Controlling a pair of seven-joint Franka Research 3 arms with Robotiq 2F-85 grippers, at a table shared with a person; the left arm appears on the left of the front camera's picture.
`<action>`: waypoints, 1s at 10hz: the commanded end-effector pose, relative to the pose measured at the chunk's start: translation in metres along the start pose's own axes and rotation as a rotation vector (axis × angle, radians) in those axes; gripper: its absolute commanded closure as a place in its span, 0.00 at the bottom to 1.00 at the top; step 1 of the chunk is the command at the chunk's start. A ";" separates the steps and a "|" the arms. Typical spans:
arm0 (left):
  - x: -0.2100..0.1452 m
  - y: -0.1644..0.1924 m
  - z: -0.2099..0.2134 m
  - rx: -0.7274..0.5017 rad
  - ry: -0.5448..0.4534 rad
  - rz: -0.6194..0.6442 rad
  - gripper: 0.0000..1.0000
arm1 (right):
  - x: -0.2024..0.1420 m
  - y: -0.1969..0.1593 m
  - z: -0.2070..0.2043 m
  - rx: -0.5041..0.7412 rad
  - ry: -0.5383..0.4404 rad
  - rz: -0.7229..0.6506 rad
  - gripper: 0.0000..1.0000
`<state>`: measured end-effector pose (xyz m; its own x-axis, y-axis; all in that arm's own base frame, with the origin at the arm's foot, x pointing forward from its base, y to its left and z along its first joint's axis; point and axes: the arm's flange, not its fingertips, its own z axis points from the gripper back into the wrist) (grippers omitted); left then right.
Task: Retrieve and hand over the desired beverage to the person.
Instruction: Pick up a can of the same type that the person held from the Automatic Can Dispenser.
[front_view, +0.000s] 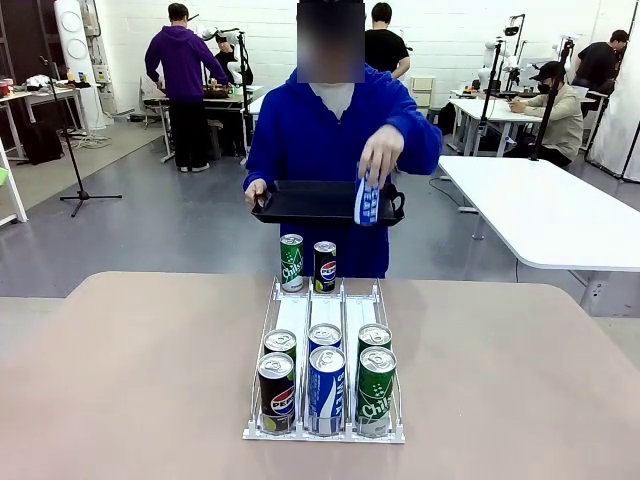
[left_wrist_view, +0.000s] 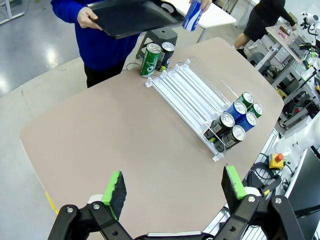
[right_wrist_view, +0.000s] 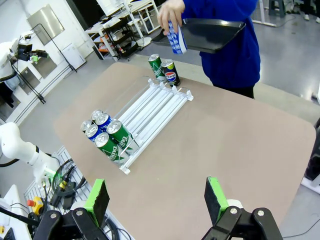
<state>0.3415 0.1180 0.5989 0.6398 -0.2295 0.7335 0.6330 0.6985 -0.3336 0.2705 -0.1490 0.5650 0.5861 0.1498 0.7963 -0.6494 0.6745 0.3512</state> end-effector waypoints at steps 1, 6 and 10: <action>0.000 0.001 0.000 -0.013 -0.013 -0.013 0.00 | 0.004 -0.002 0.001 0.022 -0.020 0.012 0.00; 0.000 0.001 0.000 -0.013 -0.013 -0.013 0.00 | 0.004 -0.002 0.001 0.022 -0.020 0.012 0.00; 0.000 0.001 0.000 -0.013 -0.013 -0.013 0.00 | 0.004 -0.002 0.001 0.022 -0.020 0.012 0.00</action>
<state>0.3415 0.1180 0.5989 0.6398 -0.2294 0.7335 0.6330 0.6985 -0.3337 0.2705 -0.1490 0.5650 0.5860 0.1499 0.7963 -0.6496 0.6744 0.3510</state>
